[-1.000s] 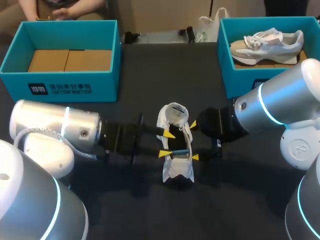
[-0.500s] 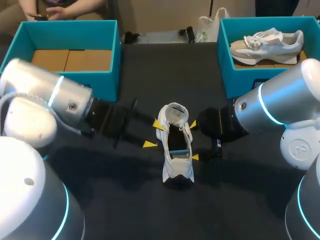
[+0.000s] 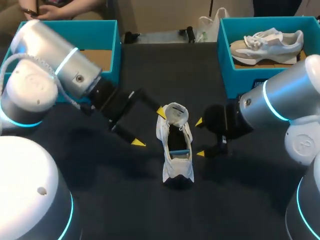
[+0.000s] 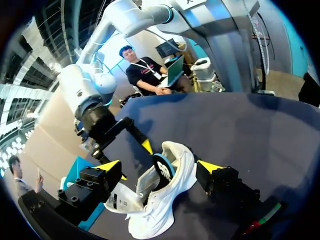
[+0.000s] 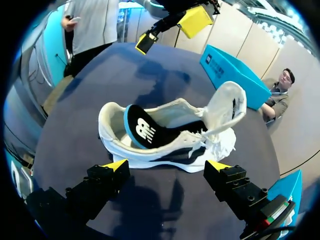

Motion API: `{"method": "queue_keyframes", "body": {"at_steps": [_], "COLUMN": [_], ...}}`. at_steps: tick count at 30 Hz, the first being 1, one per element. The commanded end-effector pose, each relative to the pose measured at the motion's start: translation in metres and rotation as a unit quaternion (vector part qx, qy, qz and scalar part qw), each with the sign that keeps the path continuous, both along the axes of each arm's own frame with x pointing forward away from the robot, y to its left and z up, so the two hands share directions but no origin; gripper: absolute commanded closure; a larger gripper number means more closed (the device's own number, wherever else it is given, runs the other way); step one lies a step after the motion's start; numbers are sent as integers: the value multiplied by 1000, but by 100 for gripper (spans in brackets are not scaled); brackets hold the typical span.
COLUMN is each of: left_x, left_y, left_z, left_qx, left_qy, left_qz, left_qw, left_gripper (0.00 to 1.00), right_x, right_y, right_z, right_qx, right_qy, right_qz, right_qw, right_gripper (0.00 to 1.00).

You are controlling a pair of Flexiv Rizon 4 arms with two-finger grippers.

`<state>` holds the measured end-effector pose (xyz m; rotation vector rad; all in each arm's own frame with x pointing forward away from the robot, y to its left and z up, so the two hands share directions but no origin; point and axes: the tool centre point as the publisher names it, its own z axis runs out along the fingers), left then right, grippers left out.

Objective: Take the shoe out of the shoebox, open the shoe tongue, remove and reinsert the insole, then place the shoe into the shoebox

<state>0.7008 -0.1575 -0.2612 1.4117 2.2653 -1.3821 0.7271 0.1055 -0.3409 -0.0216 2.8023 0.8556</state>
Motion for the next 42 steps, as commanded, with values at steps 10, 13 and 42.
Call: {"method": "queue_keyframes", "body": {"at_steps": [10,13,42], "left_x": [4,4,18], "left_y": [-2,-2,-21], "left_z": [1,1,18], "left_qx": [53,53,261], "left_qy": [11,11,-33], "left_qz": [-43,-43,-122], "left_qw": [998,998,957], "left_gripper": [0,0,12], "right_x": [-4,-6,-13], "right_y": [-69,-83,-137], "right_z": [60,77,121], "right_qx": [-5,-3,-3], "right_qy": [18,32,73], "right_qz": [-25,-33,-54], "right_qw": [999,999,996], "right_gripper": [0,0,0]}}
